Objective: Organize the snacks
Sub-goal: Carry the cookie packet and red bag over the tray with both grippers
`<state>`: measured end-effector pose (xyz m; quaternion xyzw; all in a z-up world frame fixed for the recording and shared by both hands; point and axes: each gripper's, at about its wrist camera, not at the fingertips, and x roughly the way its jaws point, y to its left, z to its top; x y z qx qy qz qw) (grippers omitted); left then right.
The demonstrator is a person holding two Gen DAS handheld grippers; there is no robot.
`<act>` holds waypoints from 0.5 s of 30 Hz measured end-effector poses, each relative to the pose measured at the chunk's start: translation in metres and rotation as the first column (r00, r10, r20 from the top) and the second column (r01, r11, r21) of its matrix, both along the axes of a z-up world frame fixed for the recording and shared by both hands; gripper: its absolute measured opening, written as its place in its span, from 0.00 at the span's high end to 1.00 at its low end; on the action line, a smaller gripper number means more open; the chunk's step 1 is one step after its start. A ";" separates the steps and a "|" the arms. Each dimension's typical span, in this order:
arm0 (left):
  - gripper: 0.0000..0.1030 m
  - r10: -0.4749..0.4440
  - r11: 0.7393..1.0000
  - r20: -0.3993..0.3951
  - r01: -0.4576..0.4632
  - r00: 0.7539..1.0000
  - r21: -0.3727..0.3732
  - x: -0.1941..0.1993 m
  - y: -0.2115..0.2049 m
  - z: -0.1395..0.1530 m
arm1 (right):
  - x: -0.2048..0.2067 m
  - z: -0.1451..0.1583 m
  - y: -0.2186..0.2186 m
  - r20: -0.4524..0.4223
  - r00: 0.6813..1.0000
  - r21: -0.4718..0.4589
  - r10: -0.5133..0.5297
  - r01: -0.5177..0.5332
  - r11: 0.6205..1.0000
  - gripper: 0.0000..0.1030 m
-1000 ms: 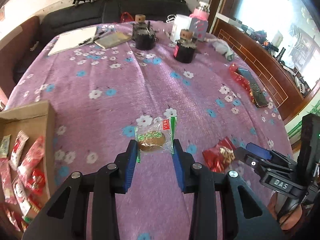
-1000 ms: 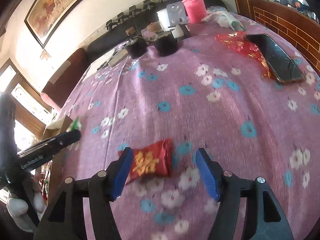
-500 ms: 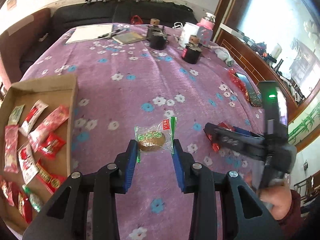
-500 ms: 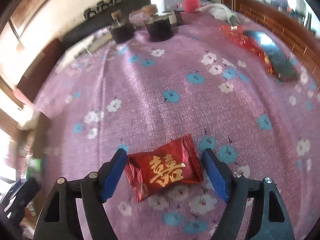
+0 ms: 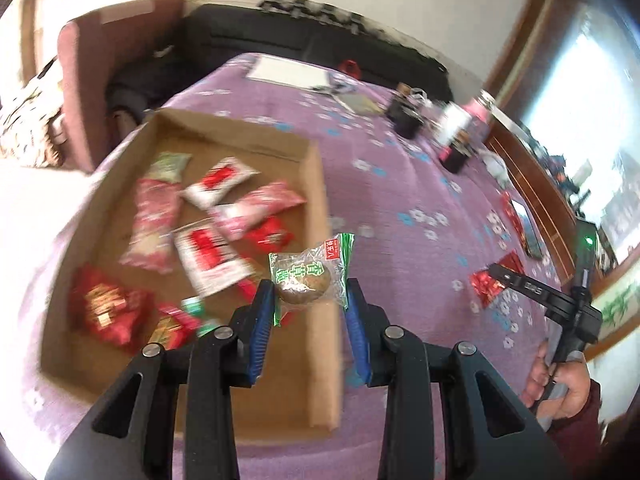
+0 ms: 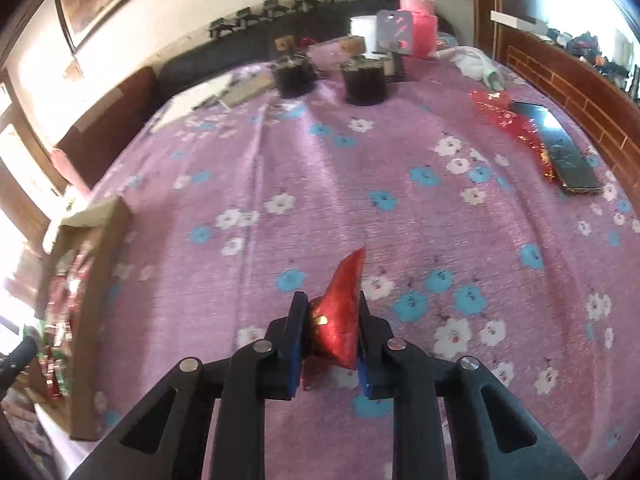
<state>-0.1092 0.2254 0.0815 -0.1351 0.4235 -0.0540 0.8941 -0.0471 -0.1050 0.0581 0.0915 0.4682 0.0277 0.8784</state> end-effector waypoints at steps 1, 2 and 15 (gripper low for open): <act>0.68 0.019 1.000 0.001 -0.019 1.000 -0.007 -0.005 0.009 0.000 | -0.001 0.003 0.005 0.005 1.000 -0.002 0.010 -0.010 1.000 0.80; 0.68 0.043 0.999 -0.002 -0.043 0.999 -0.016 -0.009 0.018 -0.001 | -0.004 0.008 0.010 0.016 1.000 -0.003 0.022 -0.022 1.000 0.80; 0.68 0.112 0.994 -0.069 -0.113 0.991 -0.013 -0.029 0.048 -0.027 | -0.022 0.055 0.101 0.095 0.950 0.142 0.297 -0.308 0.941 0.80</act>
